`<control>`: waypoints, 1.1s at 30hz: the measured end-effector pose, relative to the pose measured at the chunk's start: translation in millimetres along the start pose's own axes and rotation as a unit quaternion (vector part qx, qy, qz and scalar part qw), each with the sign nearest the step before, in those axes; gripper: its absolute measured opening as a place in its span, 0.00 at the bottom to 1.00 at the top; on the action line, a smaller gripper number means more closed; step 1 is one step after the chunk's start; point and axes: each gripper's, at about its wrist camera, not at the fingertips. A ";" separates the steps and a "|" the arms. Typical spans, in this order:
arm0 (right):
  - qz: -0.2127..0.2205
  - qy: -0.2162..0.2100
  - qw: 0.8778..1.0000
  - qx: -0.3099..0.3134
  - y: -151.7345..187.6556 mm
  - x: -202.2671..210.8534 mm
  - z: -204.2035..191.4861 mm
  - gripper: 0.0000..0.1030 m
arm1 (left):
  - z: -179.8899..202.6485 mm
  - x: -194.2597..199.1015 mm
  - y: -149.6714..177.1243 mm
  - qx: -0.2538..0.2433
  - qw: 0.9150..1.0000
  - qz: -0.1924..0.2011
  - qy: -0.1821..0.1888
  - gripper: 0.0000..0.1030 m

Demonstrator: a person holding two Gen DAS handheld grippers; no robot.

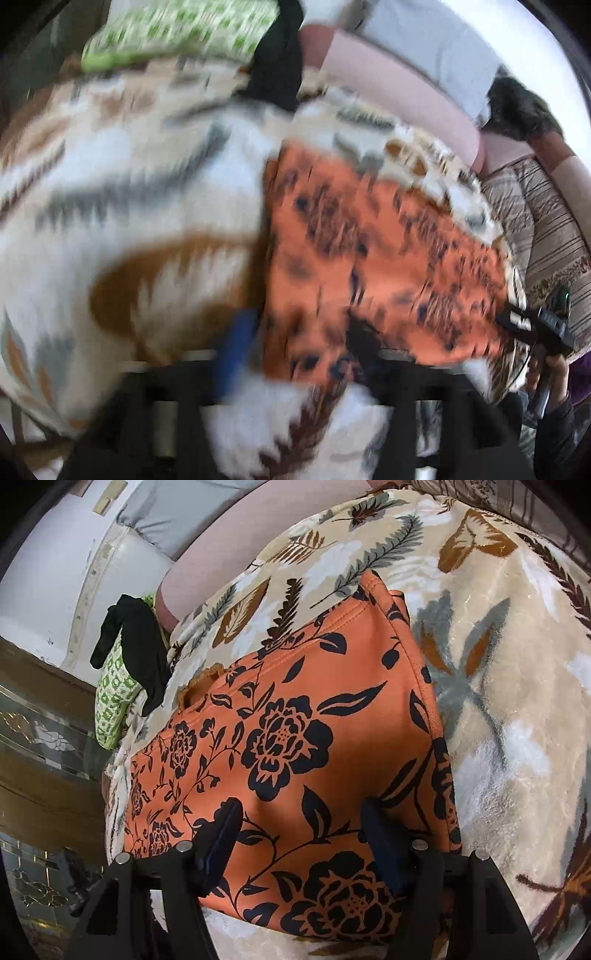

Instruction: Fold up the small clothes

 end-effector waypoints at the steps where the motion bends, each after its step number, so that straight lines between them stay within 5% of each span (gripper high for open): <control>1: -0.002 0.000 1.000 0.002 -0.3 0.2 -0.2 0.68 | 1.9 -0.9 -9.6 -0.007 1.000 0.017 -0.001 0.83; 5: -0.008 0.002 1.000 0.012 -0.4 0.1 -1.5 0.68 | -6.7 -60.1 -77.8 -0.003 1.000 -0.004 -0.005 0.82; 6: -0.008 0.000 1.000 0.012 -0.4 0.1 -0.6 0.68 | -13.8 -72.0 -88.6 0.011 1.000 -0.013 0.006 0.73; 9: -0.005 -0.014 1.000 0.000 -0.1 1.8 4.3 0.68 | -16.0 -109.3 -111.9 0.006 0.999 -0.044 -0.007 0.05; 13: -0.005 -0.014 1.000 0.003 0.8 1.2 2.9 0.68 | -40.2 -131.8 -114.4 0.075 0.995 -0.069 0.012 0.06; 17: -0.009 -0.014 1.000 -0.004 -0.7 0.6 2.5 0.68 | -22.2 -101.8 -105.8 0.020 0.998 -0.018 -0.058 0.12; 20: -0.006 -0.011 1.000 -0.017 -0.4 9.0 1.3 0.68 | -7.2 -62.5 -89.4 -0.002 0.998 0.018 -0.052 0.17; 22: 0.015 -0.019 1.000 -0.018 3.9 24.9 -5.0 0.68 | 6.3 -39.4 -73.7 -0.023 0.998 0.037 -0.043 0.54; 24: 0.022 -0.048 0.998 -0.019 9.1 32.5 -7.9 0.69 | 29.0 -19.6 -49.7 -0.057 0.996 0.063 -0.028 0.76; 27: 0.015 -0.017 0.998 -0.064 11.3 20.7 19.4 0.69 | 49.3 -32.7 -23.0 -0.095 0.995 0.033 -0.013 0.77; 30: 0.036 -0.070 0.984 -0.160 14.7 33.7 41.6 0.68 | 45.5 -64.4 -2.5 -0.088 0.994 -0.032 -0.054 0.75; 33: 0.052 -0.051 0.993 -0.092 7.2 52.3 13.4 0.69 | 62.2 -46.0 2.7 -0.112 0.992 0.001 -0.054 0.76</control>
Point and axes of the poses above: each gripper's, at about its wrist camera, not at the fingertips, and x roughly against the way its jaws point, z to its right, y to its underside
